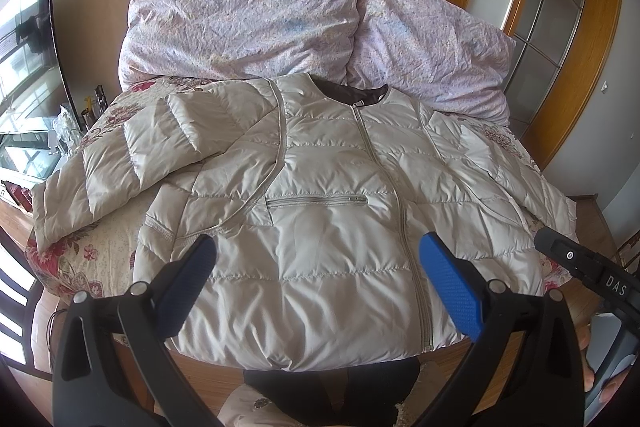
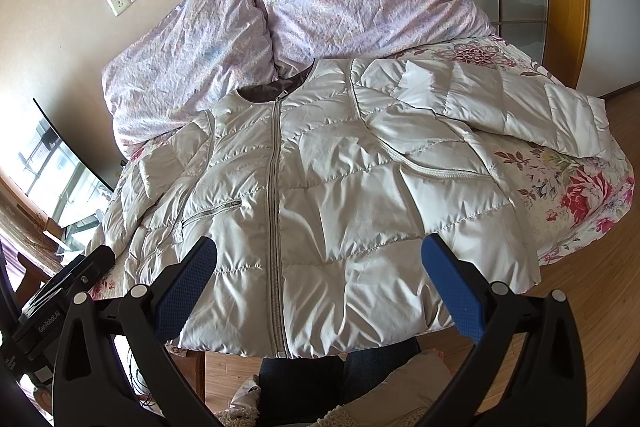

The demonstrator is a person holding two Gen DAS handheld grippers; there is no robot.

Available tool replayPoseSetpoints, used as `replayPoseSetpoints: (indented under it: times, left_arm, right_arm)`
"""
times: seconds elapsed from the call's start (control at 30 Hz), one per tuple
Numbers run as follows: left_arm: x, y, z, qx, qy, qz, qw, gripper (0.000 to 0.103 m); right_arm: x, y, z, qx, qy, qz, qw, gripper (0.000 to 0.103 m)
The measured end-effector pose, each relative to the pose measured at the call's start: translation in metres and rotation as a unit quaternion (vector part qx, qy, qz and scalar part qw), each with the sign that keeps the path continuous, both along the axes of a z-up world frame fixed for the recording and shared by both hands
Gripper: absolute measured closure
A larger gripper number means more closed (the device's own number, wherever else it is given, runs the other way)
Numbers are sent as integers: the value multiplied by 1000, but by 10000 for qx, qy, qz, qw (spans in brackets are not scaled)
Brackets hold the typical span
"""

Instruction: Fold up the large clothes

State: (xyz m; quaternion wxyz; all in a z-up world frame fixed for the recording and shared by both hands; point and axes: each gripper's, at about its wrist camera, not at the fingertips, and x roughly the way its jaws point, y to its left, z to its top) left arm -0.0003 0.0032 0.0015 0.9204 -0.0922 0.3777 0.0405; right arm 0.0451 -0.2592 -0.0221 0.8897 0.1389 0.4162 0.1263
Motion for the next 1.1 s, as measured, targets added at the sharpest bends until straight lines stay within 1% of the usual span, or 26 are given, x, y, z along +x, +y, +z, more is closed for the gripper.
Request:
replayPoseSetpoints:
  times: [0.5,0.53,0.7,0.73,0.77,0.9,0.97,1.1]
  left_arm:
    - [-1,1,0,-5,11,-1,10000,2]
    - [-1,1,0,-2,13,0,10000,2]
    - [-1,3,-1,-5,26,19,10000,2]
    - [0,6,-2,-7,35,29,10000,2]
    - [5,11,-9,-6,49,49,10000,2]
    - [11,14,-14,44,74,108,9999,2]
    - [14,13,-16,111,90,154,9998,2]
    - [24,17,-23,92,206,146,9996,2]
  right_arm:
    - [-4,-2,1,-1,2,-13,10000,1]
    - [0,-2,-5,4,4,-15,10000,1]
    - [5,-2,-5,1,22,-46,10000,1]
    - [4,-2,-5,0,28,-53,10000,1]
    - [6,-2,-6,2,37,-64,10000,1]
    - [12,-9,-10,25,56,-162,9998,1]
    - [18,-19,-14,98,42,-385,9992,1]
    - [34,-52,-27,74,-191,-1058,9942,1]
